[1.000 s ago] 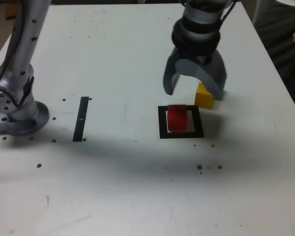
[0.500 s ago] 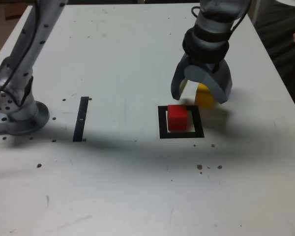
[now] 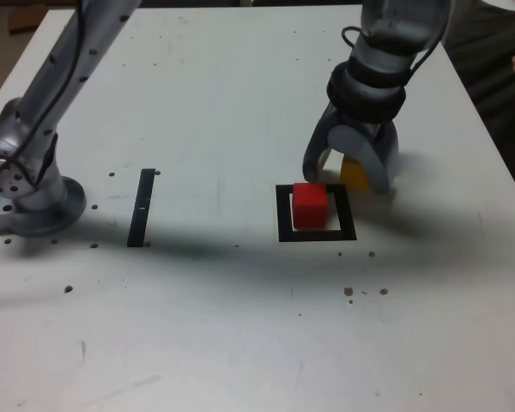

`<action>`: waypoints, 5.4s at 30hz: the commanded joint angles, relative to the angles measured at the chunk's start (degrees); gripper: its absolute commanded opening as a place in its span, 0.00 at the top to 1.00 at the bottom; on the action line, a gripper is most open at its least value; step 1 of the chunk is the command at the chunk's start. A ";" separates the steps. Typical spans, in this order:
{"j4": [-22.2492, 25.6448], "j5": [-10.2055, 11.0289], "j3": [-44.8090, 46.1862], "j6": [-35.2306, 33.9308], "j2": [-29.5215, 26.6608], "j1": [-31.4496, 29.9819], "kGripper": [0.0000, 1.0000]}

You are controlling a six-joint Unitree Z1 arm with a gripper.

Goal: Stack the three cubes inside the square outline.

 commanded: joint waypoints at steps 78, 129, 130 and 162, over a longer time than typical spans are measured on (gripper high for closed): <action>4.00 -6.99 5.85 -27.42 -10.38 -7.94 0.64; 3.56 2.28 -1.62 0.11 -8.67 2.27 0.00; 3.61 2.27 -2.15 1.24 -8.01 2.77 0.00; 7.55 2.49 -18.18 10.02 8.41 6.56 0.44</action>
